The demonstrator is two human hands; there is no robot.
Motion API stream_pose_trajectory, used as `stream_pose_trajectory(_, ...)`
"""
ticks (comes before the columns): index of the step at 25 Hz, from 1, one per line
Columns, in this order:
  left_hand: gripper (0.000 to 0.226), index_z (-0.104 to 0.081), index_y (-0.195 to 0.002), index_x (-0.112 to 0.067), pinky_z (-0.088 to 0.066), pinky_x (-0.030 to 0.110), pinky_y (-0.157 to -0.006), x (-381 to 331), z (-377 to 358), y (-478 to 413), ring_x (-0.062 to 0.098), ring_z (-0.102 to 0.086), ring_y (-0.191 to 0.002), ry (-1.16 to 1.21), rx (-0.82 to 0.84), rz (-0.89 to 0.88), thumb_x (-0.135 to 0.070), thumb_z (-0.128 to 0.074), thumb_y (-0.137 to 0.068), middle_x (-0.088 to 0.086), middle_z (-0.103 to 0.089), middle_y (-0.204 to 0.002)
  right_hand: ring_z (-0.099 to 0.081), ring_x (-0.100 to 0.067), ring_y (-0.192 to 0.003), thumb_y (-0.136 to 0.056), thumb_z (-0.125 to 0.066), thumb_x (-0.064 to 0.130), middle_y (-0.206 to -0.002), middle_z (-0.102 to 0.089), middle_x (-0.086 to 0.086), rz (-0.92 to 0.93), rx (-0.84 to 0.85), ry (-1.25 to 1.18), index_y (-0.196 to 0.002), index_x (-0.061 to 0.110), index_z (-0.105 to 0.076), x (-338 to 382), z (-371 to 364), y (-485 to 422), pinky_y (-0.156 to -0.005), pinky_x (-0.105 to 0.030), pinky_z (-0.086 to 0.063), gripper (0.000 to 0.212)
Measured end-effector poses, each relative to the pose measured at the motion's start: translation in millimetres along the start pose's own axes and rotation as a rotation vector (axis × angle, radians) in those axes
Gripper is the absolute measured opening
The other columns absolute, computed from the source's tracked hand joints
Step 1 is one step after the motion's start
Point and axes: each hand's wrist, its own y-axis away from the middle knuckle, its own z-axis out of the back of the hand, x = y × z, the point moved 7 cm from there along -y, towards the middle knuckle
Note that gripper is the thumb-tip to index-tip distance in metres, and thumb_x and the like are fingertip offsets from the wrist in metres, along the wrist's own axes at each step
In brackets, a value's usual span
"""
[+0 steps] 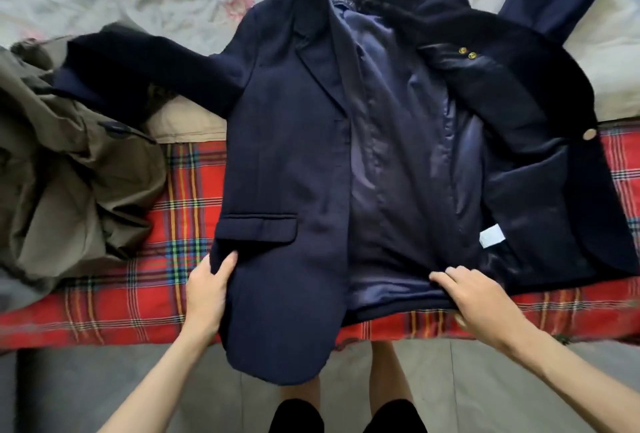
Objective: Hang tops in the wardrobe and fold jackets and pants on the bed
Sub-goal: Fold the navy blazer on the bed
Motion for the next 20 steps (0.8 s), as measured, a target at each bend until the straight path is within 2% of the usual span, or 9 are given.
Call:
stream_pose_trajectory(2,0.019,-0.065,-0.093,-0.017,-0.047,0.034,-0.074,25,-5,-4,0.017,-0.063,-0.089,-0.012,0.045,0.129,-0.034,-0.061,-0.097,-0.004,-0.070,-0.092,-0.060,-0.023,-0.094,-0.055,-0.069,0.031,-0.106,-0.055,0.000,-0.050,0.104,-0.137,-0.126,0.021,-0.053,13,-12,-8,-0.078,-0.035,-0.050,0.074)
stream_pose_trajectory(5,0.030,-0.067,-0.102,-0.018,-0.050,0.038,-0.089,52,-16,-12,0.018,-0.064,-0.101,0.033,0.104,0.294,-0.044,-0.052,-0.100,-0.002,-0.070,-0.105,-0.051,-0.012,-0.113,-0.083,-0.064,0.024,-0.122,-0.052,0.004,-0.198,0.075,-0.702,-0.135,0.018,-0.051,75,1,-60,-0.098,-0.030,-0.043,0.054)
stream_pose_trajectory(7,0.036,-0.070,-0.114,-0.022,-0.051,0.032,-0.087,61,-18,-15,0.013,-0.064,-0.105,0.139,0.133,0.351,-0.047,-0.047,-0.101,-0.006,-0.070,-0.111,-0.054,-0.014,-0.111,-0.089,-0.068,0.026,-0.122,-0.052,0.002,-0.516,0.020,-1.021,-0.133,0.016,-0.050,99,-4,-98,-0.098,-0.032,-0.044,0.049)
stream_pose_trajectory(9,0.037,-0.072,-0.115,-0.023,-0.050,0.027,-0.082,61,-14,-16,0.010,-0.065,-0.103,0.166,0.144,0.352,-0.047,-0.047,-0.102,-0.010,-0.072,-0.109,-0.059,-0.025,-0.105,-0.086,-0.070,0.030,-0.112,-0.061,-0.004,-0.766,-0.023,-1.207,-0.118,0.013,-0.056,114,-14,-123,-0.092,-0.040,-0.047,0.038)
stream_pose_trajectory(12,0.018,-0.071,-0.099,-0.019,-0.049,0.023,-0.075,59,-15,-18,0.011,-0.066,-0.094,0.129,0.175,0.304,-0.028,-0.055,-0.101,-0.010,-0.074,-0.093,-0.062,-0.031,-0.087,-0.090,-0.060,0.022,-0.092,-0.070,-0.008,-0.642,-0.275,-1.134,-0.105,0.010,-0.059,124,16,-136,-0.076,-0.042,-0.050,0.019)
stream_pose_trajectory(14,0.005,-0.067,-0.096,-0.019,-0.049,0.024,-0.071,61,-17,-18,0.016,-0.066,-0.093,0.077,0.235,0.274,-0.017,-0.062,-0.096,-0.005,-0.072,-0.091,-0.061,-0.029,-0.085,-0.094,-0.058,0.017,-0.096,-0.072,-0.010,-0.583,-0.526,-0.912,-0.119,0.011,-0.056,104,38,-112,-0.072,-0.040,-0.048,0.026)
stream_pose_trajectory(15,0.006,-0.067,-0.099,-0.018,-0.050,0.026,-0.073,64,-18,-19,0.019,-0.067,-0.097,0.068,0.262,0.264,-0.015,-0.065,-0.094,-0.002,-0.072,-0.094,-0.062,-0.029,-0.087,-0.095,-0.059,0.016,-0.099,-0.071,-0.009,-0.597,-0.538,-0.842,-0.127,0.013,-0.052,90,39,-99,-0.074,-0.040,-0.048,0.032)
stream_pose_trajectory(18,0.014,-0.071,-0.104,-0.014,-0.052,0.029,-0.076,65,-22,-19,0.020,-0.068,-0.104,0.035,0.288,0.216,-0.021,-0.068,-0.092,-0.001,-0.075,-0.100,-0.061,-0.022,-0.079,-0.090,-0.063,0.014,-0.089,-0.061,0.005,-0.663,-0.186,-0.840,-0.141,0.023,-0.041,57,-2,-78,-0.079,-0.042,-0.049,0.056)
stream_pose_trajectory(20,0.017,-0.073,-0.102,-0.016,-0.053,0.024,-0.073,62,-22,-17,0.013,-0.069,-0.097,0.041,0.267,0.217,-0.028,-0.061,-0.097,-0.005,-0.076,-0.097,-0.059,-0.016,-0.078,-0.090,-0.063,0.012,-0.087,-0.056,0.009,-0.627,-0.091,-0.872,-0.144,0.026,-0.040,58,-17,-78,-0.080,-0.041,-0.049,0.061)
